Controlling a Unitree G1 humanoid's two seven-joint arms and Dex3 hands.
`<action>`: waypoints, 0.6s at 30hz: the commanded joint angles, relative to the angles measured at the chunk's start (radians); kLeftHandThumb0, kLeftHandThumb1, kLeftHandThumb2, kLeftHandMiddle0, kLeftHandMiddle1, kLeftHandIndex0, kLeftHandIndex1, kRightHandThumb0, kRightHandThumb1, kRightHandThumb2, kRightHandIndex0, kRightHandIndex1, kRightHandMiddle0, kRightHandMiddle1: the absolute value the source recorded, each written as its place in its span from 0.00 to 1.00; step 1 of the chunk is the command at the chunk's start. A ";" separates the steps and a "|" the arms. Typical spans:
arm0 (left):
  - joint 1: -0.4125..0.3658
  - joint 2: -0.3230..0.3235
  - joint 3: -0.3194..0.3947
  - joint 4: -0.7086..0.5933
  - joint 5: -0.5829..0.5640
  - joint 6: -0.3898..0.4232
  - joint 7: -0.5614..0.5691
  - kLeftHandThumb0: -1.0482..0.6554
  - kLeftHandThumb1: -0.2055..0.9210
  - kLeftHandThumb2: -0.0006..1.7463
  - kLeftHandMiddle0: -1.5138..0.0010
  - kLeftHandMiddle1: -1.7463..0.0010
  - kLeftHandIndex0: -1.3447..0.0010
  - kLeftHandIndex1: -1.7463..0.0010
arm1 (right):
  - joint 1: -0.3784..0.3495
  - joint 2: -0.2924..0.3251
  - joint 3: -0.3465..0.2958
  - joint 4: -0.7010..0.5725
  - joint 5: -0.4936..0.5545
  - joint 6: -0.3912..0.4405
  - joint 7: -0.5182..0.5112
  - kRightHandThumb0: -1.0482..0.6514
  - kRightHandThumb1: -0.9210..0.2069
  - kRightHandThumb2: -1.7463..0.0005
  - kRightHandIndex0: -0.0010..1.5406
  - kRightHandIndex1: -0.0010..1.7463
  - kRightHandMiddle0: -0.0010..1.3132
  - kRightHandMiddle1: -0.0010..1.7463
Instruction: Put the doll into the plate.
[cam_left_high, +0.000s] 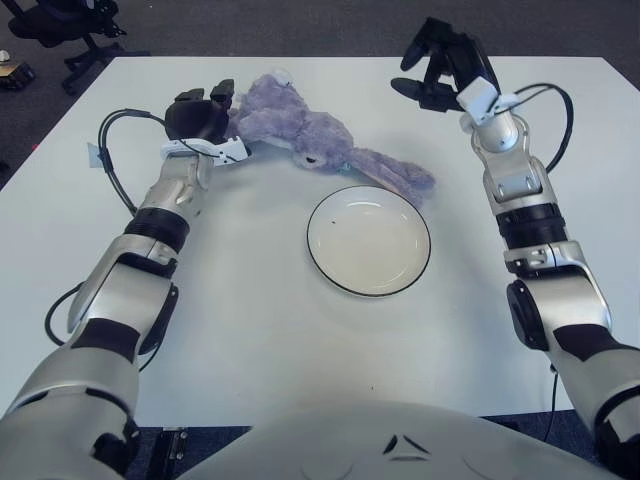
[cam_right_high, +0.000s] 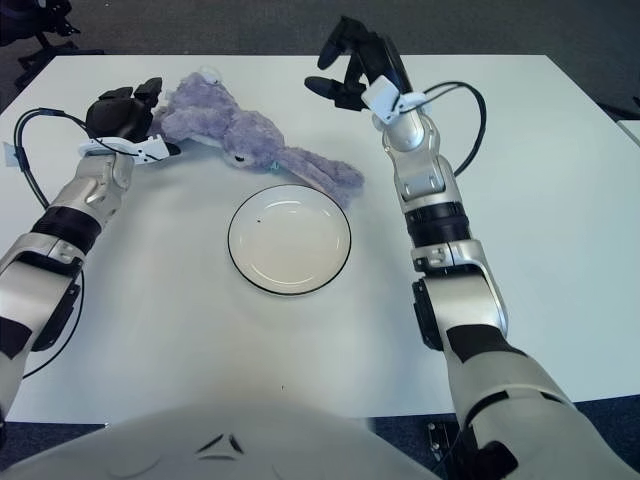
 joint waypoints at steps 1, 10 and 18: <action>-0.032 -0.013 -0.024 0.029 0.025 0.039 0.041 0.32 0.91 0.01 0.65 1.00 0.66 0.98 | -0.024 0.011 0.034 0.012 -0.033 -0.005 0.005 0.40 0.00 0.83 0.32 0.92 0.33 0.86; -0.065 -0.042 -0.069 0.103 0.044 0.091 0.101 0.34 0.92 0.01 0.61 0.99 0.61 0.96 | -0.054 0.026 0.089 -0.012 -0.090 0.128 0.089 0.41 0.00 0.78 0.26 0.87 0.26 0.91; -0.089 -0.061 -0.097 0.159 0.033 0.074 0.122 0.35 0.93 0.00 0.59 0.99 0.60 0.97 | -0.063 0.027 0.112 -0.017 -0.125 0.173 0.101 0.41 0.00 0.77 0.24 0.79 0.24 0.92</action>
